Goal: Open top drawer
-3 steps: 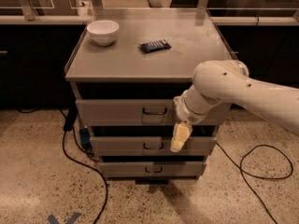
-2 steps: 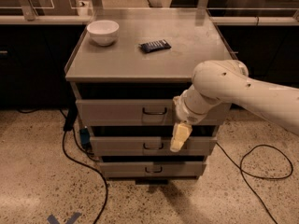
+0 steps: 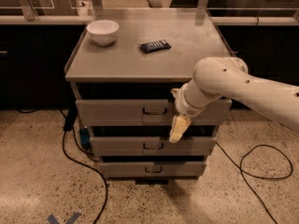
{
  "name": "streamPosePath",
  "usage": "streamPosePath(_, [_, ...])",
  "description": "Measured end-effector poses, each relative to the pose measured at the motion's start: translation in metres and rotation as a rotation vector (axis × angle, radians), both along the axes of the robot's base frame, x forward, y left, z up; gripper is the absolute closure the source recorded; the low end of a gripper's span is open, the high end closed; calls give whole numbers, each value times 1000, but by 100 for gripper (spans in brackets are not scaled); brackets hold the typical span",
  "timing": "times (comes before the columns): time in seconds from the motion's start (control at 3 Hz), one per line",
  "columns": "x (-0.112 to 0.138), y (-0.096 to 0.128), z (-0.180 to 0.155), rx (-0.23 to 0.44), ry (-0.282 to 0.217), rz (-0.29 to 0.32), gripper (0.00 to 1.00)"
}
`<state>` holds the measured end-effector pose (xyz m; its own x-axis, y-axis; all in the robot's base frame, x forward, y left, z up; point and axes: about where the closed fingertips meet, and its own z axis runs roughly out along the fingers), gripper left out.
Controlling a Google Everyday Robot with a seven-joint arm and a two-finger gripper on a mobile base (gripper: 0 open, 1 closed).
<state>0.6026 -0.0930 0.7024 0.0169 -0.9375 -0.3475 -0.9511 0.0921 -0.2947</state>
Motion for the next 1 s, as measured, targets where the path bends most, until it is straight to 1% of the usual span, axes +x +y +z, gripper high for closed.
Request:
streamPosePath(0.33, [21,3,-8,14,1,27,0])
streamPosePath(0.67, [36,9,-30,72,103,50,0])
streamPosePath(1.0, [30,10,-46,110,259,72,0])
